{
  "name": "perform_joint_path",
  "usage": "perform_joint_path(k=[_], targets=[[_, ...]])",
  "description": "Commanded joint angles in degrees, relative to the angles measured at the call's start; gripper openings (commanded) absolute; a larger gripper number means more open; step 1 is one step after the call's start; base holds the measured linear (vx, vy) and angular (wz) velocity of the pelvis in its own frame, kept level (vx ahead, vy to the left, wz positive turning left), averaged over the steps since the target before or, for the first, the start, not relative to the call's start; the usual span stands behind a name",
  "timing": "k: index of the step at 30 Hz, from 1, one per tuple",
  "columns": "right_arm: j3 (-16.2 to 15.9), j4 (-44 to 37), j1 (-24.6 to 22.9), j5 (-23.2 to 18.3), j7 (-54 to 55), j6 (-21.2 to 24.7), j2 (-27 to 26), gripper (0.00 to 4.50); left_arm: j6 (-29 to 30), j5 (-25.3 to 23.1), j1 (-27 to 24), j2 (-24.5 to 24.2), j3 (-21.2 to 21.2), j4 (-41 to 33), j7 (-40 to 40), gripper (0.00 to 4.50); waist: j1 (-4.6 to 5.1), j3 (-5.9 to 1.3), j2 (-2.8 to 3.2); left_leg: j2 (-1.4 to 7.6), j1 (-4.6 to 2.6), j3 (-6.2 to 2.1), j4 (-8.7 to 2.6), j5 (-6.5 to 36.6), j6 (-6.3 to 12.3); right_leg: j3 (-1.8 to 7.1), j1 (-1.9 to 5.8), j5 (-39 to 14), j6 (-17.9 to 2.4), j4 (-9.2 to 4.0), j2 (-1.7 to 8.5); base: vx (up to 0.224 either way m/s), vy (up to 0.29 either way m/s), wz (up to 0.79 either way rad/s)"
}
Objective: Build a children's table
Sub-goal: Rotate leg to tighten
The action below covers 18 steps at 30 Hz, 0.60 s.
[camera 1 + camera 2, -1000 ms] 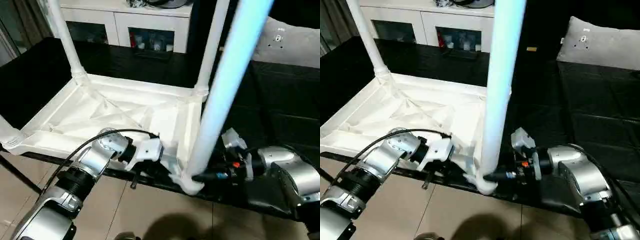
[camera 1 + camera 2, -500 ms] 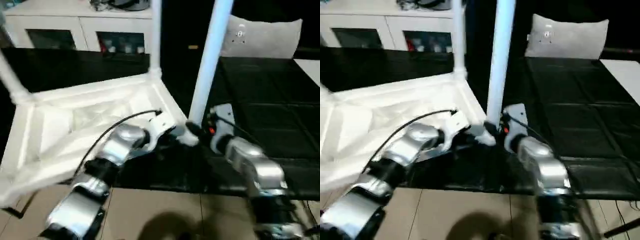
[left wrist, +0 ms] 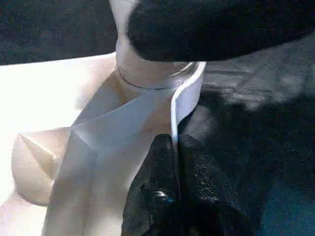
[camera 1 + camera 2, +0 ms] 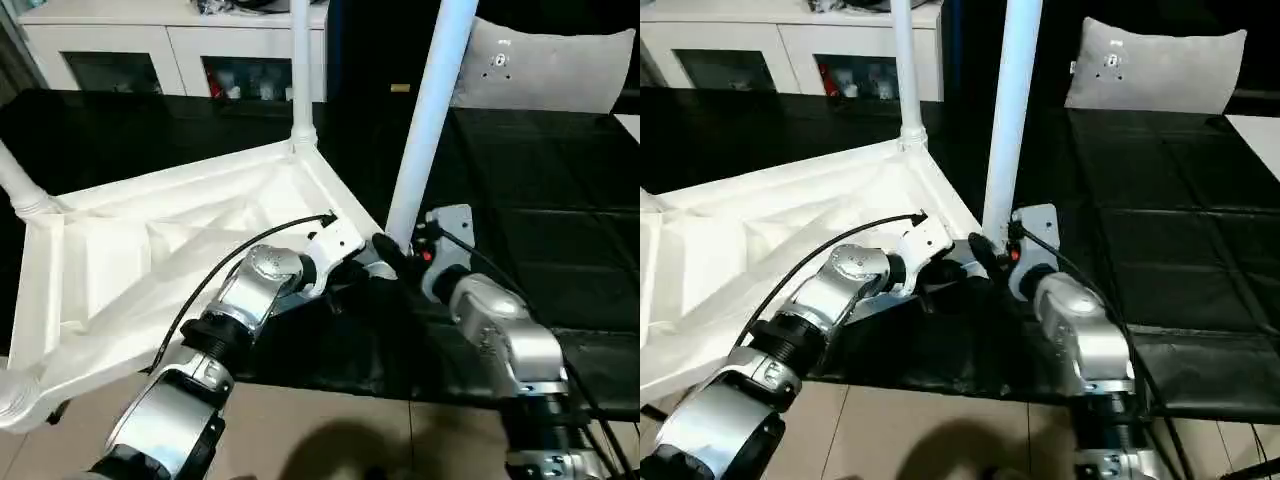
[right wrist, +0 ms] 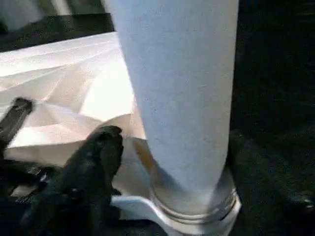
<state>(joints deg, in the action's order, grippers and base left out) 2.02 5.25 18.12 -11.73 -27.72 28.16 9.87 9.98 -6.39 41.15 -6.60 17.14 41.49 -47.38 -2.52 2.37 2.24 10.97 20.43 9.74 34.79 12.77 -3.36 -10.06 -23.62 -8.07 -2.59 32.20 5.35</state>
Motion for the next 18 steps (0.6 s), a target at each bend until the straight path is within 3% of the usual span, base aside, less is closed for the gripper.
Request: perform_joint_path(k=[1,2,4,7,14,18], targets=[[-0.6,-2.5,-0.5,-2.6,-6.4,-0.9,2.5,3.96,-4.5,2.1,-0.3,-1.8,-0.5,-3.1,-3.3,0.0,-0.69,-4.28,-0.74,1.99,0.4,-0.76,-3.22,1.4,8.05,3.71,4.87,-14.9,-4.1,-3.59,4.08,0.0,0.0,0.0],[-0.9,-2.9,-0.9,-3.3,-9.4,-1.5,4.5,4.01,-4.7,2.1,-0.7,-2.6,-0.2,-3.5,-4.8,0.0,-0.75,-4.33,-0.5,1.96,0.4,-0.79,-3.28,2.4,7.6,3.69,4.96,-16.2,-3.6,-3.74,4.19,0.0,0.0,0.0],[-1.2,-2.9,-1.2,-3.3,-11.6,-2.2,6.4,4.19,-5.2,2.0,-1.0,-3.3,0.1,-3.6,-5.9,0.0,-0.85,-4.07,-0.65,1.94,0.12,-0.64,-3.4,4.0,6.8,3.61,4.62,-18.7,-2.9,-4.23,4.01,0.0,0.0,0.0],[-1.7,-2.3,-1.4,-4.5,-20.1,-2.1,12.4,4.46,-7.3,1.6,-1.5,-5.5,1.2,-3.2,-9.4,0.0,-1.18,-4.04,-0.66,1.88,-0.09,-0.66,-3.45,5.9,6.12,3.45,4.71,-21.3,-2.1,-4.68,3.96,0.0,0.0,0.0],[-5.7,0.1,-1.4,-4.2,-36.2,-7.9,22.5,4.48,-11.4,3.5,-2.6,-8.3,2.7,-5.2,-19.9,0.0,-2.28,-4.22,-1.27,2.0,0.18,-0.6,-3.29,4.6,6.9,3.51,4.69,-20.4,-2.4,-4.22,4.1,0.0,0.0,0.0],[-6.6,2.8,0.3,-4.7,-42.9,-10.3,25.4,4.48,-13.4,4.3,-3.3,-10.3,4.8,-6.9,-26.1,0.0,-3.39,-4.26,-1.13,2.44,-0.11,-0.55,-3.34,3.7,7.09,3.73,4.38,-19.5,-3.3,-3.85,4.11,0.0,0.0,0.0]])
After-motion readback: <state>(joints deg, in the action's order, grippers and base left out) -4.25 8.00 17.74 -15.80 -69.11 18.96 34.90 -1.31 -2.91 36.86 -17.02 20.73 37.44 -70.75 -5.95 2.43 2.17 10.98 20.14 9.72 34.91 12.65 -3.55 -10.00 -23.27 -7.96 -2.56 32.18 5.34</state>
